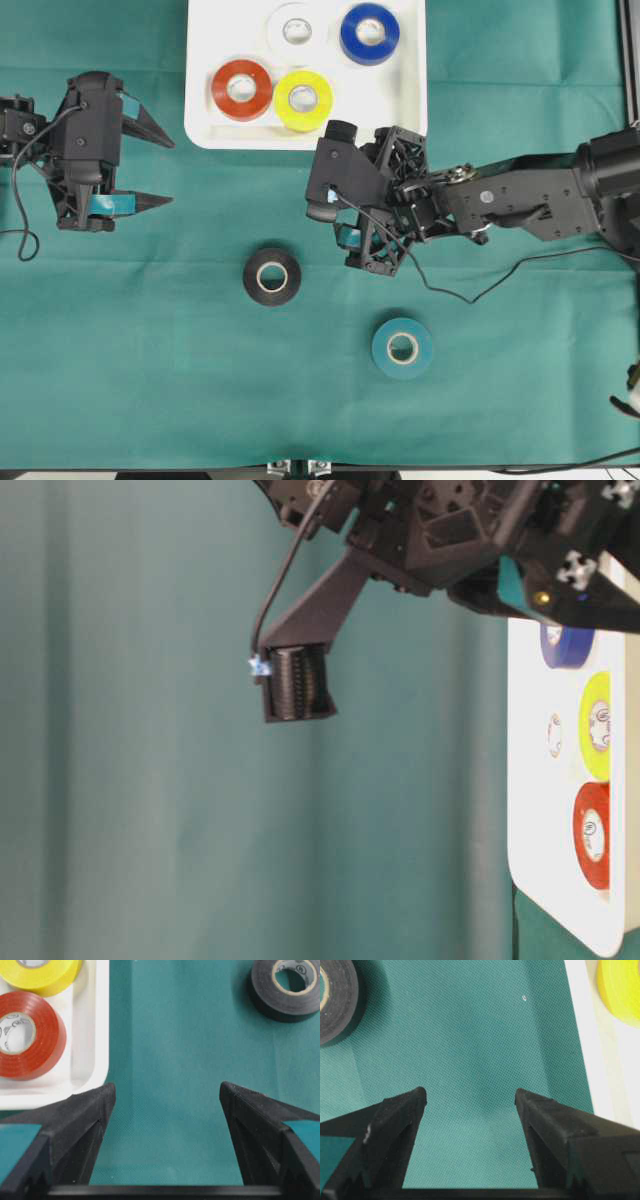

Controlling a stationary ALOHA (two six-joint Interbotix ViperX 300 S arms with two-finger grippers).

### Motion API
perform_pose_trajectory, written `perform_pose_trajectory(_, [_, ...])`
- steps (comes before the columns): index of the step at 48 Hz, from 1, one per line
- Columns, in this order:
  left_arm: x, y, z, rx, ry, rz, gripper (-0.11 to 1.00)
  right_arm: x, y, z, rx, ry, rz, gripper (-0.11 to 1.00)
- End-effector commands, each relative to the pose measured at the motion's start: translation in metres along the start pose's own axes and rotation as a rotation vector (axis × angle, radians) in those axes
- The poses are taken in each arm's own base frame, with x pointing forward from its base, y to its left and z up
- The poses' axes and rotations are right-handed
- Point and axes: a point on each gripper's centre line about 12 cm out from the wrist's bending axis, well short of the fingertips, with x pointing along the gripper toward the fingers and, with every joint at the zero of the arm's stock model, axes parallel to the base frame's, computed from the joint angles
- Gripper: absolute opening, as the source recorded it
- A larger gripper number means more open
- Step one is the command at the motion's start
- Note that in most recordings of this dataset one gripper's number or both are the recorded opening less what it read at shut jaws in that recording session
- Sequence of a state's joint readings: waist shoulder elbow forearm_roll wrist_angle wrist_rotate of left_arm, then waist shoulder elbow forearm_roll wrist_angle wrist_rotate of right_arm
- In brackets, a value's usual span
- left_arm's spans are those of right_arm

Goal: Put the tape alternately from left to right into the white case.
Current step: 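Move the right gripper to the teal roll and grasp its hole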

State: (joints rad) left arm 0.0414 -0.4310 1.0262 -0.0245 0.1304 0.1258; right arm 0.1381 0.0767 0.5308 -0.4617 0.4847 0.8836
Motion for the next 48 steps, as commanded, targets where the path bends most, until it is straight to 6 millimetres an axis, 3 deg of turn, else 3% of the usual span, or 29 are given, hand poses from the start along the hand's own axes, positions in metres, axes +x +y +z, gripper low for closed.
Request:
perform_pose_trajectory(1, [-0.002,0.0,0.006,-0.003,-0.026,0.0,0.86,-0.018,0.005,0.01,0.0,-0.052,0.032,0.78])
perform_pose_trajectory(48, [-0.002,0.0,0.006,-0.075,-0.025,-0.001,0.86,-0.054,0.055,-0.062,-0.171,-0.082,0.273,0.78])
